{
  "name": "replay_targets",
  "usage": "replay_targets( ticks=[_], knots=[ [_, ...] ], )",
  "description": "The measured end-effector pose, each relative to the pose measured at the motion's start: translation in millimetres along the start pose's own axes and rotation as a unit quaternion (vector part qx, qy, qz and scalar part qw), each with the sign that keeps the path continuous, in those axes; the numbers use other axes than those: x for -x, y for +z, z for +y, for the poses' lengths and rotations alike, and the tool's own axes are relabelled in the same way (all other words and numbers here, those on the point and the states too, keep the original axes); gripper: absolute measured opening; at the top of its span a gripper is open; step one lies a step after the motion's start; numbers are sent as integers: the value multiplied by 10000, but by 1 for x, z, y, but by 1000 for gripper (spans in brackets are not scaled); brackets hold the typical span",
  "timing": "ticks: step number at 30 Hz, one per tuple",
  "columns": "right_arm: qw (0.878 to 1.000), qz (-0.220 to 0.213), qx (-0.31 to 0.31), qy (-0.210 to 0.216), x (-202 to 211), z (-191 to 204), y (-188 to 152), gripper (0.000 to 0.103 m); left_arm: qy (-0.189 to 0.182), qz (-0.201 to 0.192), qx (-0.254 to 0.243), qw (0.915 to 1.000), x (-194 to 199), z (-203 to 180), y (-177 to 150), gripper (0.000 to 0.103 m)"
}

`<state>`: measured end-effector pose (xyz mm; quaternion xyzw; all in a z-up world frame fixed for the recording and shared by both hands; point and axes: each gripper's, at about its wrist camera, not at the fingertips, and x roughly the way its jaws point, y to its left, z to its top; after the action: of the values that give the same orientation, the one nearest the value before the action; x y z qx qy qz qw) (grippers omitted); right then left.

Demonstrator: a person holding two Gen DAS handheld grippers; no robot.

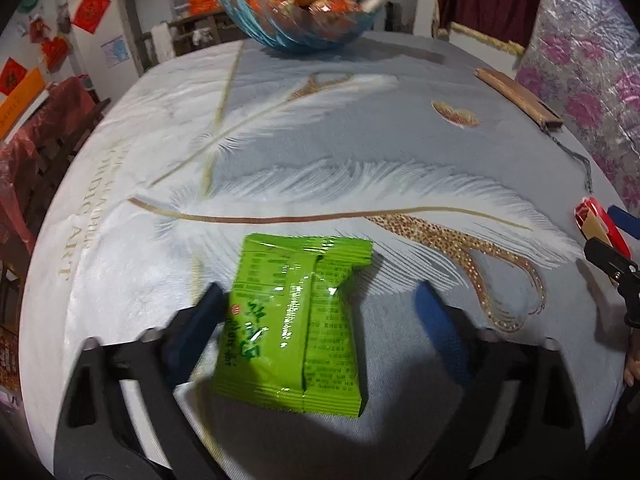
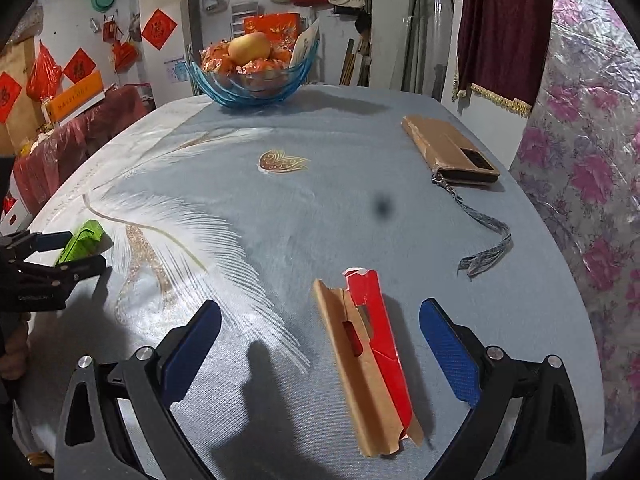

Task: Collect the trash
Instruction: 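Lower the left tool onto the green snack packet and close it, then grasp the brown paper bag with red strip with the right tool while the left tool holds the packet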

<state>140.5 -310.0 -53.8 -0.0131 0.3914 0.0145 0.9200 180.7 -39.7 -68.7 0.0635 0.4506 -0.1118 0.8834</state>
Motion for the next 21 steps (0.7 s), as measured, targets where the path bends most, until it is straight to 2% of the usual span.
replay_targets(
  ticks=[3, 4, 7, 13, 19, 21],
  knots=[
    [9999, -162, -33, 27, 7, -1, -2, 98, 68, -106, 92, 9999, 4, 3, -2, 62],
    [9998, -209, -29, 41, 8, -1, -3, 98, 84, -129, 109, 9998, 5, 3, -2, 60],
    [9994, -302, -29, 148, 12, -2, -3, 98, 65, -236, 207, 9995, 10, 5, -3, 58],
    [9981, -414, -138, 436, 17, -9, -4, 98, -101, -356, 746, 9965, 23, 26, -14, 56],
    [9986, -22, -153, 497, 10, -11, -7, 98, -103, -500, 954, 9941, 37, 43, -26, 56],
    [9983, -41, -182, 547, 12, -13, -9, 98, -45, -501, 1003, 9937, 38, 51, -27, 56]
  ],
)
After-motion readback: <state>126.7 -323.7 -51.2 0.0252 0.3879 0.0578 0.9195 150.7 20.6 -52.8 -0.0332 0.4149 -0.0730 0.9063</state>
